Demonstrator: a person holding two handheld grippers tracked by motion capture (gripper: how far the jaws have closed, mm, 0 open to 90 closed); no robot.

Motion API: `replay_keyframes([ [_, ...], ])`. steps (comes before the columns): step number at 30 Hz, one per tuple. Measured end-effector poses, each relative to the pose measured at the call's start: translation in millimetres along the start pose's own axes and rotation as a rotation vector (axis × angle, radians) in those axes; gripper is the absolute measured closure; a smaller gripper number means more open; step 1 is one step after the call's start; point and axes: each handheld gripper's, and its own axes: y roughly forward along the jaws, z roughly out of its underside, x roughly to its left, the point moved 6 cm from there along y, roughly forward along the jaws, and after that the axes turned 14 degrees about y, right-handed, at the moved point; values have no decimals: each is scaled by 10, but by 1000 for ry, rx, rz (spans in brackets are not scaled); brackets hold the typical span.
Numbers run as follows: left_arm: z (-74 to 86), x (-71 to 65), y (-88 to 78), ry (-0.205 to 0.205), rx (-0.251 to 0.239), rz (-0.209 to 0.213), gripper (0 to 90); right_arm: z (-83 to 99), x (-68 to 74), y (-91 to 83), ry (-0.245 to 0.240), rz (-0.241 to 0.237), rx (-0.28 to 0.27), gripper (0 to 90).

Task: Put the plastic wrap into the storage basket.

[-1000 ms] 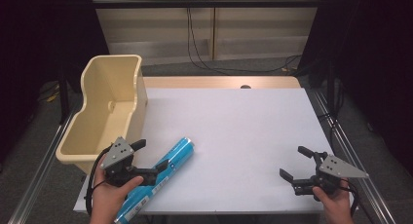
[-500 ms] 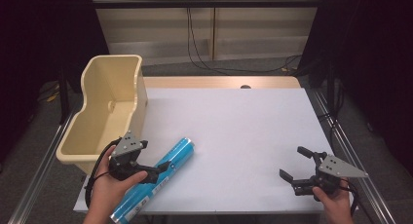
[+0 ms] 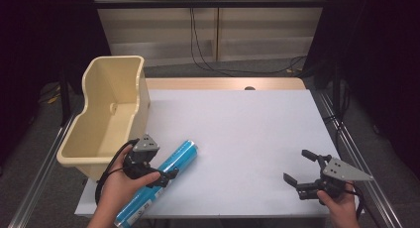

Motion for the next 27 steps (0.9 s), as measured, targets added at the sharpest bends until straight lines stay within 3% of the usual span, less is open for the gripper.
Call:
replay_keyframes([
  [3, 14, -4, 47, -4, 59, 20, 50, 5, 4, 3, -2, -2, 6, 4],
  [7, 22, 1, 92, -8, 102, 47, 52, 2, 12, 6, -7, -7, 5, 4],
  [10, 28, 14, 110, -33, 116, 54, 62, 5, 14, 8, -8, -7, 7, 5],
  [21, 132, 70, 141, -83, 284, 106, 112, 4, 20, 6, -13, -10, 8, 5],
  [27, 172, 66, 170, -109, 331, 135, 94, 7, 24, 9, -14, -10, 12, 6],
])
